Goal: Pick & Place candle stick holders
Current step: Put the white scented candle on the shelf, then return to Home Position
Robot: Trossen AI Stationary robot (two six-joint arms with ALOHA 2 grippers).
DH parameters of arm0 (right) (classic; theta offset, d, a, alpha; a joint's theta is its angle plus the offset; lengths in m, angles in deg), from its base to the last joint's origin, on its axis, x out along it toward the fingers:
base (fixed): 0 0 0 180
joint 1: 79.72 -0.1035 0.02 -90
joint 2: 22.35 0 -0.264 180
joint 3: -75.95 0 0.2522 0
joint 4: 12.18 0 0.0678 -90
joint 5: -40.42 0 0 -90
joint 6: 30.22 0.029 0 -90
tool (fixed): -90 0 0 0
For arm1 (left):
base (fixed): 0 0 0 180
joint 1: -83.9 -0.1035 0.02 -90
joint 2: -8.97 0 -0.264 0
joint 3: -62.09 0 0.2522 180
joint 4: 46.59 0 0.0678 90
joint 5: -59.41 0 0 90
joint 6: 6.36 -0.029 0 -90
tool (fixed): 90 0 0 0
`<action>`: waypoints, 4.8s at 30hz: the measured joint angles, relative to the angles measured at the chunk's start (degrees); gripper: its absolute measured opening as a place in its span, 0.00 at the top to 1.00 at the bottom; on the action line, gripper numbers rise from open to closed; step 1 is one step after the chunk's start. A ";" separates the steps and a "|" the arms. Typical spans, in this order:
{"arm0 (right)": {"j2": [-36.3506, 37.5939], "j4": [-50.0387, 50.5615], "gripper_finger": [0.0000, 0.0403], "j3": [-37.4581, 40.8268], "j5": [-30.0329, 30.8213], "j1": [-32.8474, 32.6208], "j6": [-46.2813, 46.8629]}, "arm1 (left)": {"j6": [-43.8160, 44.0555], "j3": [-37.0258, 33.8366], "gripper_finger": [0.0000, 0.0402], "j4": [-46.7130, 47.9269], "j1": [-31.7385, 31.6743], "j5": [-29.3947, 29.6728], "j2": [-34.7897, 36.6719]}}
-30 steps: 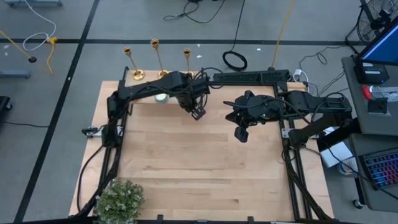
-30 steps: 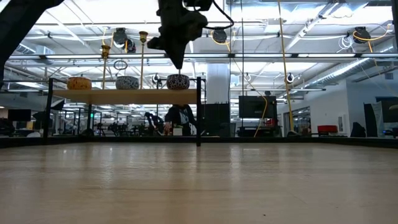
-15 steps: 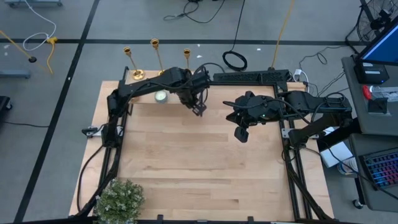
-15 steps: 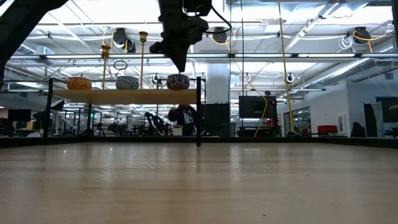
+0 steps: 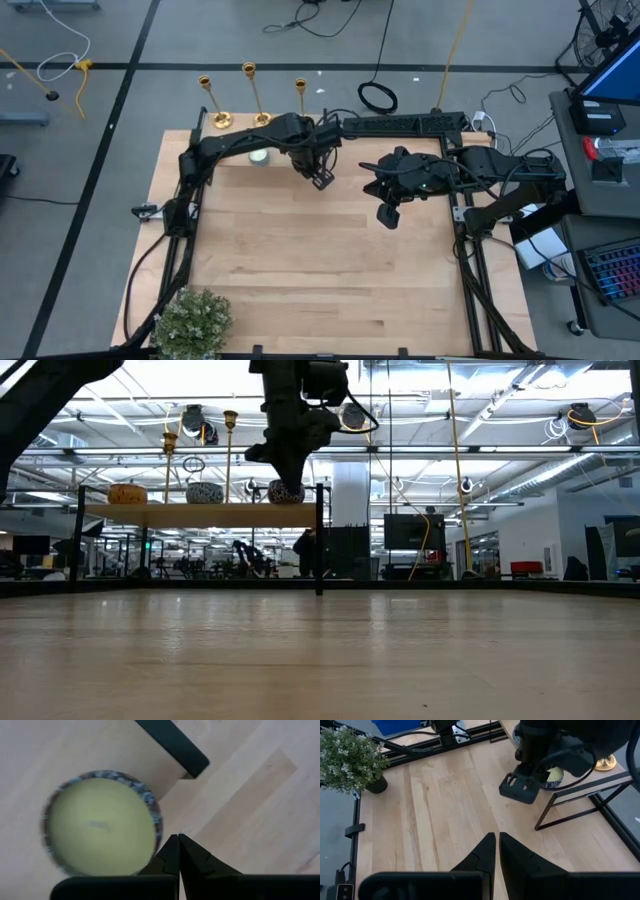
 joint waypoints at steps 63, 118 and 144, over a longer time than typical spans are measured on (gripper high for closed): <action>0.00 0.20 0.96 0.00 -0.04 0.00 -0.20 | -0.87 -0.46 1.00 -0.25 -2.47 1.85 1.00; -0.11 -59.69 0.96 16.63 7.98 0.87 -2.59 | -8.53 3.20 1.00 5.63 -2.27 10.02 47.98; -0.11 -60.54 0.96 16.63 7.93 0.87 -2.58 | -7.87 3.18 1.00 6.39 -2.25 9.58 47.84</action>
